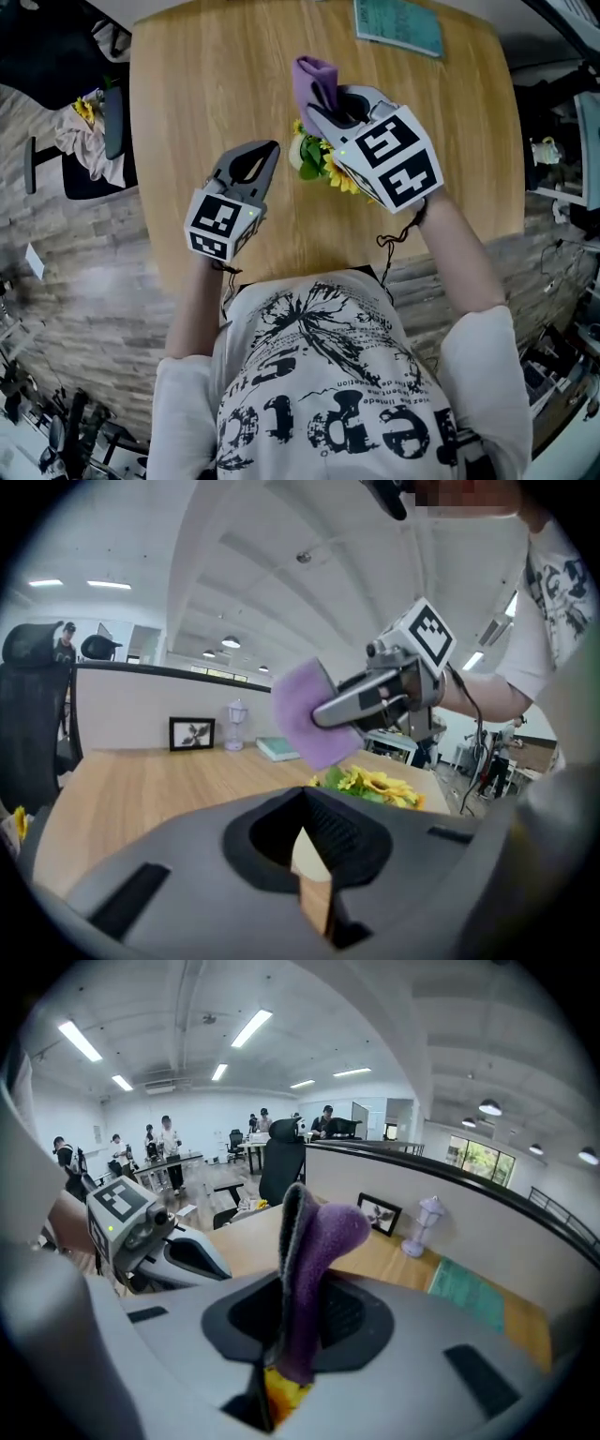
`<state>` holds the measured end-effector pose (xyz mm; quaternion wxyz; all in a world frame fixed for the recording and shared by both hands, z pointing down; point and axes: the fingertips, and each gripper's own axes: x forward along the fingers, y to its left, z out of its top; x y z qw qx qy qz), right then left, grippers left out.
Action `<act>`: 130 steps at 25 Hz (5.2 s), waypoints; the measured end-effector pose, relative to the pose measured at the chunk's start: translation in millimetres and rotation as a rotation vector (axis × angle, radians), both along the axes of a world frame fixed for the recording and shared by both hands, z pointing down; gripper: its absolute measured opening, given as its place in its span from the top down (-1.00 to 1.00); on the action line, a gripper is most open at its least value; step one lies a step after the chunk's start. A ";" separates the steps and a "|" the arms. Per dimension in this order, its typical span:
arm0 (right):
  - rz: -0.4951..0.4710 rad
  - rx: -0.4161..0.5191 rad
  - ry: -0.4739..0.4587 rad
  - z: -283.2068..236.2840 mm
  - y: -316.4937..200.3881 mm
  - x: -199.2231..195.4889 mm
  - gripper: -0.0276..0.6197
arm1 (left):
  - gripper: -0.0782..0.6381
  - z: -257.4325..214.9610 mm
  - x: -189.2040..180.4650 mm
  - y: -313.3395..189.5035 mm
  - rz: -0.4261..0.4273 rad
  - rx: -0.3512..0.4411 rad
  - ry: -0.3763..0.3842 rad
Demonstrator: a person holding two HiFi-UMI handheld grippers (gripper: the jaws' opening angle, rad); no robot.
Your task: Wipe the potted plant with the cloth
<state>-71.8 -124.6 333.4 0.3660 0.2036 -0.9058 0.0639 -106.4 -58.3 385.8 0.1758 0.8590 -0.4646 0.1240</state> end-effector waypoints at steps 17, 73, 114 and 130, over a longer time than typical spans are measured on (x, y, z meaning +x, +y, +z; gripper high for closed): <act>0.374 -0.218 0.041 109.8 66.4 -59.9 0.68 | 0.77 -2.0 -91.0 38.3 0.046 0.021 0.040; 0.531 -0.576 0.157 182.1 146.5 184.4 0.67 | 0.42 46.8 55.3 45.1 0.211 0.052 0.040; 0.606 -0.481 -0.052 178.9 23.4 235.4 0.67 | -0.75 126.4 140.4 -24.7 0.500 0.000 -0.159; 0.577 -0.365 -0.086 134.8 12.0 222.6 0.67 | -0.73 62.8 127.2 -25.1 0.323 0.029 -0.037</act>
